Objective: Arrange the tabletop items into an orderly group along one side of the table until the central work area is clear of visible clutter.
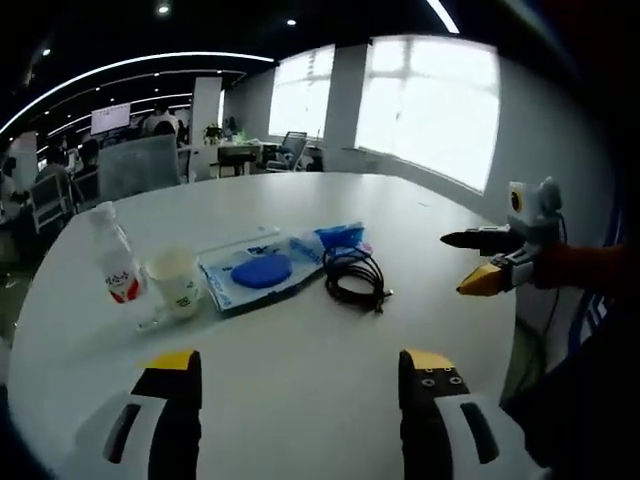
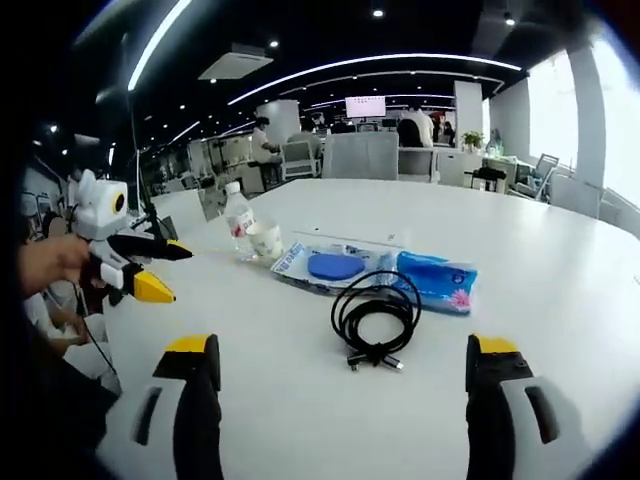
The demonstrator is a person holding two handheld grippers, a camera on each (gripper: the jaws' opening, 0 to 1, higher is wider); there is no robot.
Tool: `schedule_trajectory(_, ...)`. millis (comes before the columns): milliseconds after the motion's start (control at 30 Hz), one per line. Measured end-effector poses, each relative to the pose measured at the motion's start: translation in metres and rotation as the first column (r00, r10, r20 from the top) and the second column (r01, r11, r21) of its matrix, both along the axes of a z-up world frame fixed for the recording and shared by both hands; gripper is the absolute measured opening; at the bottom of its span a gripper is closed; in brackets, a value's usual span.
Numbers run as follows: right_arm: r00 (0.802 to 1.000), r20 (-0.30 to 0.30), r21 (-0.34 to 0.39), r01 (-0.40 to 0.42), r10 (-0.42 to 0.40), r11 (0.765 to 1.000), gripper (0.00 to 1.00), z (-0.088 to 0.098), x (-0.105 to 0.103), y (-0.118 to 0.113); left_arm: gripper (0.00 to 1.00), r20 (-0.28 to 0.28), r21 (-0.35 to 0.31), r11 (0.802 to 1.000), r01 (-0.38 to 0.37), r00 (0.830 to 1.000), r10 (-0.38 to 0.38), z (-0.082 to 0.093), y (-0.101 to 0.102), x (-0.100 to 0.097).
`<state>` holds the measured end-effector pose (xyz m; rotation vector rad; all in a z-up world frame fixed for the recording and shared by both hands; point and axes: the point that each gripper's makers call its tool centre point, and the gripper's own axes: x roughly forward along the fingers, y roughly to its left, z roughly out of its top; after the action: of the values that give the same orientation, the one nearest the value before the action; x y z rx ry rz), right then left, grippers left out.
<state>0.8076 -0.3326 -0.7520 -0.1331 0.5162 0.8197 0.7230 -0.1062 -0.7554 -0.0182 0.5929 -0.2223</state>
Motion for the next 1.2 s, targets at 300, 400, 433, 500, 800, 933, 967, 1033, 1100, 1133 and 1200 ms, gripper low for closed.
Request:
schedule_trajectory(300,1.0,-0.005,0.0,0.015,-0.015,1.0,1.0,0.002,-0.001,-0.011,0.93,0.012,-0.009,0.998,-0.056,0.998,0.056,0.011,0.025,-0.023)
schedule_trajectory(400,1.0,-0.011,-0.004,0.006,-0.006,1.0,1.0,0.001,-0.003,-0.012,0.95,0.002,-0.017,0.998,-0.067,0.998,0.068,0.011,0.027,-0.03)
schedule_trajectory(433,1.0,-0.013,-0.003,0.002,-0.003,1.0,1.0,0.002,-0.004,-0.012,0.96,0.005,-0.018,0.997,-0.069,0.998,0.069,0.011,0.028,-0.032)
schedule_trajectory(500,1.0,-0.015,-0.002,0.0,0.0,1.0,1.0,0.002,-0.006,-0.011,0.98,0.011,-0.019,0.998,-0.063,0.998,0.064,0.013,0.028,-0.034)
schedule_trajectory(800,1.0,-0.029,0.006,-0.003,0.003,1.0,1.0,0.002,-0.008,-0.007,1.0,0.019,-0.038,0.997,-0.063,0.998,0.064,0.019,0.028,-0.036)
schedule_trajectory(933,1.0,-0.019,-0.003,-0.007,0.006,1.0,1.0,0.004,-0.009,-0.004,1.0,0.014,-0.033,0.998,-0.053,0.998,0.054,0.017,0.029,-0.037)
schedule_trajectory(967,1.0,-0.014,-0.005,-0.011,0.011,1.0,1.0,0.005,-0.01,-0.003,1.0,0.015,-0.034,0.998,-0.053,0.998,0.053,0.017,0.029,-0.037)
schedule_trajectory(1033,1.0,-0.012,-0.007,-0.012,0.012,1.0,1.0,0.004,-0.01,-0.004,1.0,0.015,-0.034,0.998,-0.048,0.999,0.049,0.016,0.029,-0.037)
schedule_trajectory(1100,1.0,-0.01,-0.01,-0.014,0.014,1.0,1.0,0.005,-0.011,-0.003,1.0,0.014,-0.033,0.998,-0.045,0.999,0.046,0.016,0.03,-0.037)
schedule_trajectory(1133,1.0,-0.011,-0.012,-0.013,0.013,1.0,1.0,0.005,-0.011,-0.003,1.0,0.013,-0.034,0.998,-0.043,0.999,0.044,0.016,0.029,-0.037)
schedule_trajectory(1200,1.0,-0.009,-0.016,-0.013,0.013,1.0,1.0,0.005,-0.013,-0.003,1.0,0.008,-0.04,0.998,-0.043,0.999,0.044,0.015,0.029,-0.037)
